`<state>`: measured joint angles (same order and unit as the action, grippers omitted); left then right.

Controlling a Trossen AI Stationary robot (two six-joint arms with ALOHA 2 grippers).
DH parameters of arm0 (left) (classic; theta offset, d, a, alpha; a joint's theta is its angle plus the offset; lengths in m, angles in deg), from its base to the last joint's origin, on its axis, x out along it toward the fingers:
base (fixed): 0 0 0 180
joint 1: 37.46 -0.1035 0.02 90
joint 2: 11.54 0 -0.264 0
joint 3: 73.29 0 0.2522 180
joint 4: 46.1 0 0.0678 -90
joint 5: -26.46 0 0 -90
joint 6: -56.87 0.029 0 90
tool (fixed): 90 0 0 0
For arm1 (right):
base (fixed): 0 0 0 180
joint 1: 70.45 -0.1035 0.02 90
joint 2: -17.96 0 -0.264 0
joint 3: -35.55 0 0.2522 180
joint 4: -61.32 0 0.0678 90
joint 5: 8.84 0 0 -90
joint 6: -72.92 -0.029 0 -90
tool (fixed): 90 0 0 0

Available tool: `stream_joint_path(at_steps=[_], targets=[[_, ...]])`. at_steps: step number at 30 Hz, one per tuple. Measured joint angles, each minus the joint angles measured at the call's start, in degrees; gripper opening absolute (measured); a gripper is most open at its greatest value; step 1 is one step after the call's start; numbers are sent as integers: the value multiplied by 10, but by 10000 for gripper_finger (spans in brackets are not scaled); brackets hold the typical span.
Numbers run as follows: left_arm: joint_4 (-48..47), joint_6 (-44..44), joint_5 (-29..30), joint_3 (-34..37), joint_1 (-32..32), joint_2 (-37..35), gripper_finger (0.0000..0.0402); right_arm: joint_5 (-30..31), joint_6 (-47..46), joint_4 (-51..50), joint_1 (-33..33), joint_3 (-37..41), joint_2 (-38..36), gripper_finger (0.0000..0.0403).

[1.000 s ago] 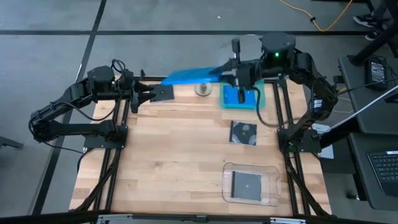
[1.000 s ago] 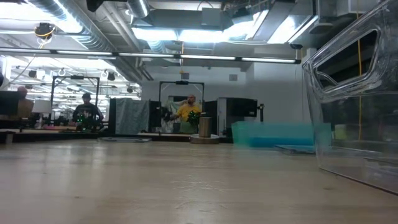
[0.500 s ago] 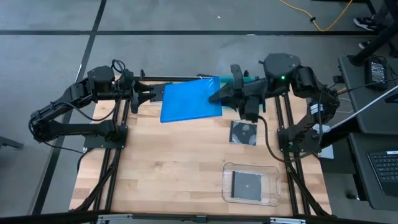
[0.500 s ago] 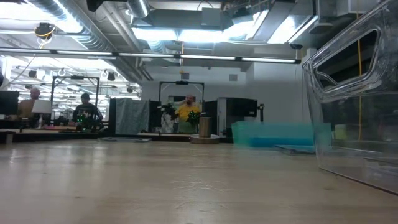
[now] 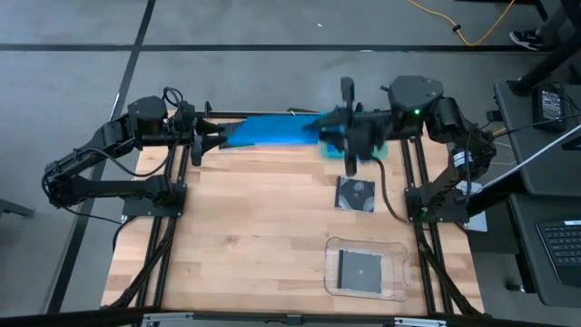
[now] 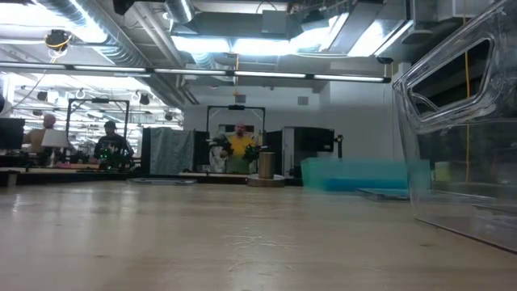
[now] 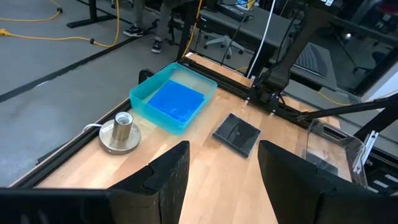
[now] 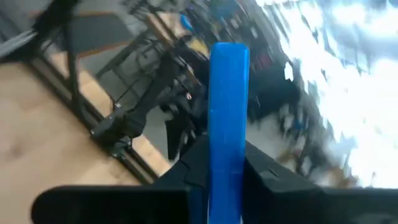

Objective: Pick & place jewel cases by type
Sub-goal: Put the blue CD case into the blue bin

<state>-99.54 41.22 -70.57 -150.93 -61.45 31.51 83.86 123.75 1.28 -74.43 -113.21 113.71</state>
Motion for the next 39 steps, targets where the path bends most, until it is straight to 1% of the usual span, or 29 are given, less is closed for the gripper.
stream_joint_path(at_steps=[2, 5, 7, 10, 15, 18, 21, 24, 26, 29, 31, 33, 37, 39], targets=[[0, 8, 0, 0, 0, 0, 187, 14, -88, -2, 13, 0, -1, 51], [0, 14, -1, 0, 0, 0, 187, 14, -233, -14, 33, 0, -5, 51], [0, 15, -1, 0, 0, 0, 187, 10, -345, -24, 48, 0, -7, 51], [0, 23, -2, 0, 0, 0, 187, -27, -523, -49, 72, 0, -8, 51], [0, 29, -1, 0, 0, 0, 187, -91, -757, -95, 101, 0, -8, 51], [0, 29, -1, 0, 0, 0, 187, -131, -866, -117, 113, 0, -8, 51], [-3, 30, -4, 0, 0, 0, 187, -158, -944, -129, 121, 0, -8, 51], [-10, 30, -14, 0, 0, 0, 187, -176, -999, -131, 127, 0, -8, 51], [-16, 30, -17, 0, 0, 0, 187, -180, -1005, -135, 132, 0, -8, 51], [-19, 41, -18, 0, 0, 0, 187, -169, -975, -180, 144, 0, -8, 51], [-21, 52, -19, 0, 0, 0, 187, -136, -953, -237, 156, 0, -8, 51], [-23, 60, -19, 0, 0, 0, 187, -118, -937, -293, 174, 0, -8, 51], [-26, 75, -19, 0, 0, 0, 187, -118, -904, -362, 228, 7, -9, 51], [-26, 75, -19, 0, 0, 0, 187, -133, -880, -377, 266, 7, -11, 51]])
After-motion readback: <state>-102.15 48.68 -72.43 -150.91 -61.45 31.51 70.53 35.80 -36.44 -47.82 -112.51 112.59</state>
